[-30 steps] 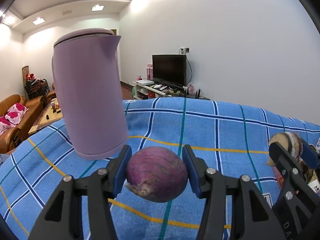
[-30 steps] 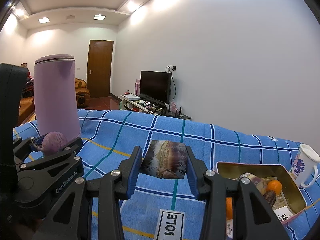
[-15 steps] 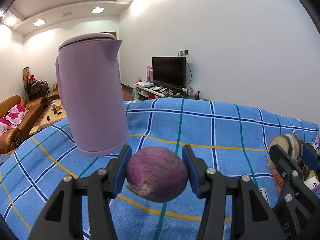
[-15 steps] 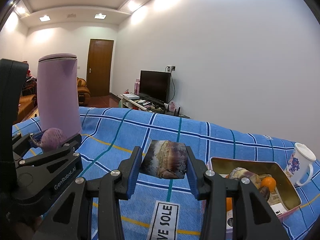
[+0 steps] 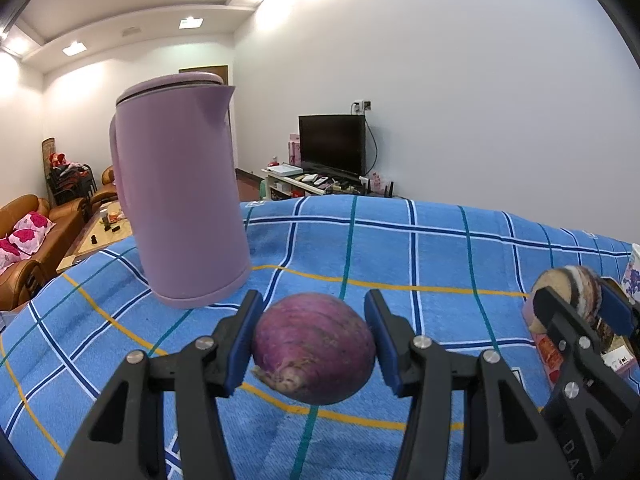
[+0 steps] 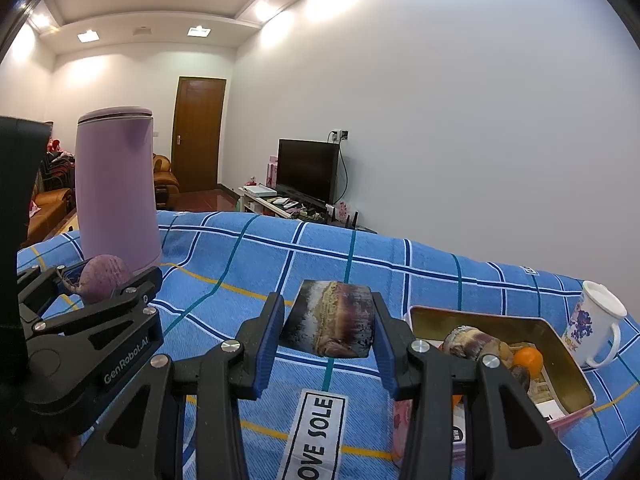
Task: Organize fruits
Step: 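Lift both held fruits and carry them toward the tin box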
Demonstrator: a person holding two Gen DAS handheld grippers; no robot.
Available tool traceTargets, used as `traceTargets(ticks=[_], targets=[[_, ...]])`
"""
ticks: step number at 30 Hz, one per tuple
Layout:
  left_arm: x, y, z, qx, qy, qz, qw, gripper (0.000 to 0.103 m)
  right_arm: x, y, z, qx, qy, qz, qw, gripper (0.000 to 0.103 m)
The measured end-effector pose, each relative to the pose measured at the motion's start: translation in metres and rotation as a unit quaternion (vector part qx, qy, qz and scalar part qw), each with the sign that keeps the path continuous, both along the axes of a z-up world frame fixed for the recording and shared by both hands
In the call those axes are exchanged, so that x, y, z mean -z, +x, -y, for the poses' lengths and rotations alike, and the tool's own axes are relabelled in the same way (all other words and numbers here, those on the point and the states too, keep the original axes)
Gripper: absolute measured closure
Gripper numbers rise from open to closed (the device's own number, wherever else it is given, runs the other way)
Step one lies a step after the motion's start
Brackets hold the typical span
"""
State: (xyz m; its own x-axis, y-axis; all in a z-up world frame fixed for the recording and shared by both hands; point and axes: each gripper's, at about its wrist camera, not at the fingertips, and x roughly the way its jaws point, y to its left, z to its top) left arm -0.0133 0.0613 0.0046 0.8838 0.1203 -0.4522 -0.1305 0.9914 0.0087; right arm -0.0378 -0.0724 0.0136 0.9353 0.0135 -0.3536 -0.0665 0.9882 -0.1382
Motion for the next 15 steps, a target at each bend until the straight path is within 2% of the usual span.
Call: traceTargets(ticks=[15], targets=[[0.0, -0.009, 0.019, 0.022, 0.007, -0.004, 0.9997, 0.048, -0.001, -0.012, 0.005, -0.006, -0.008, 0.003, 1.0, 0.058]])
